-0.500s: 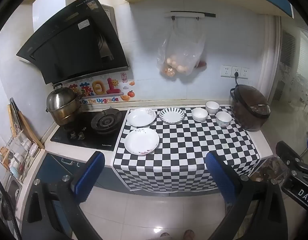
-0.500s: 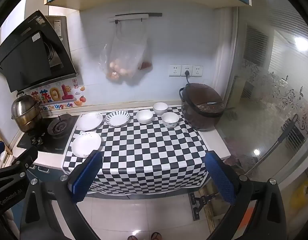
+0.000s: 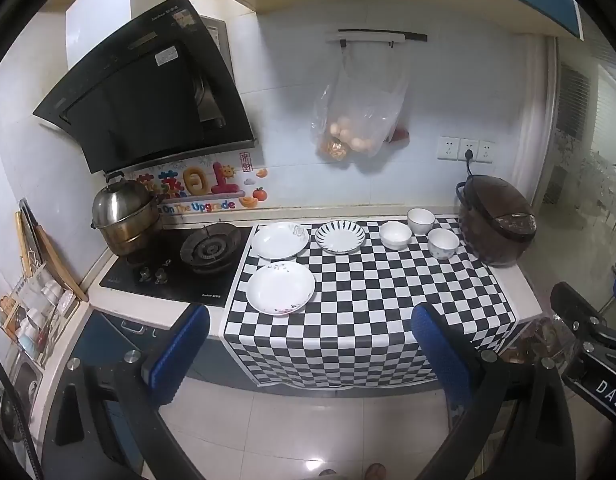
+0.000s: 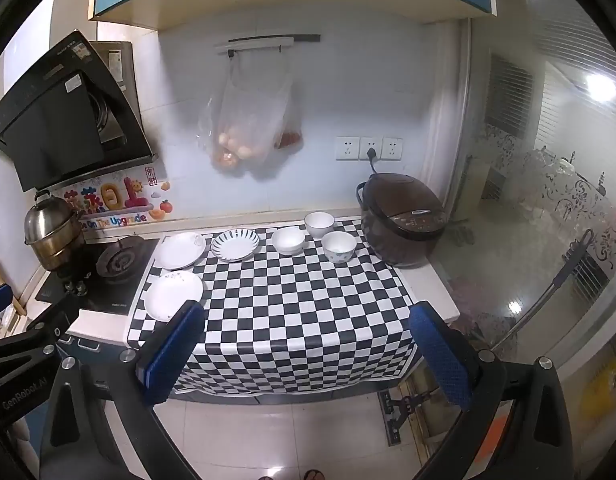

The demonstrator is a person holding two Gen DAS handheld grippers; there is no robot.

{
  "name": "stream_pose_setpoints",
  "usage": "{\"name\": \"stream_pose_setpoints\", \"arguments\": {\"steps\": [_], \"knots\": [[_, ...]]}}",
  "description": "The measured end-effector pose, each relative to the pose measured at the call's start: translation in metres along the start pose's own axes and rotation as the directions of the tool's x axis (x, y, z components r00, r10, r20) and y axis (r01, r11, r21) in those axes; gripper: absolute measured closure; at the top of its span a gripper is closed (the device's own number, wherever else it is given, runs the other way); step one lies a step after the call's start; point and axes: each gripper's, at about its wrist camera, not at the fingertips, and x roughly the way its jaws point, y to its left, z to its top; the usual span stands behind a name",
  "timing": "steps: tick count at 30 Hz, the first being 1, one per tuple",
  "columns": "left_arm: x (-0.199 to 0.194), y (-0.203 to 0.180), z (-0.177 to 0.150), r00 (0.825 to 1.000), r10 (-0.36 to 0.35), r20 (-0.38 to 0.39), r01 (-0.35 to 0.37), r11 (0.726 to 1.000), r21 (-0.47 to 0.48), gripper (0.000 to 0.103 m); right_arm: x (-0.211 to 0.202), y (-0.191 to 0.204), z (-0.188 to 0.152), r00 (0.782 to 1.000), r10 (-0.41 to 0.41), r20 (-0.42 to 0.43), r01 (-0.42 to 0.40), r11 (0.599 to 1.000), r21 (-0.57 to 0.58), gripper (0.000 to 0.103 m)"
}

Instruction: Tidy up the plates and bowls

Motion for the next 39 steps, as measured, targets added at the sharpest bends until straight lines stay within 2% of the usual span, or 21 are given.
{"name": "stream_pose_setpoints", "arguments": {"steps": [39], "knots": [[-0.004,0.000,0.002,1.000,0.002,0.031,-0.001,1.000,-0.002,0.000,-0.004,-0.001,0.009,1.000,0.000,0.022,0.000,1.000,0.004,0.000]]}}
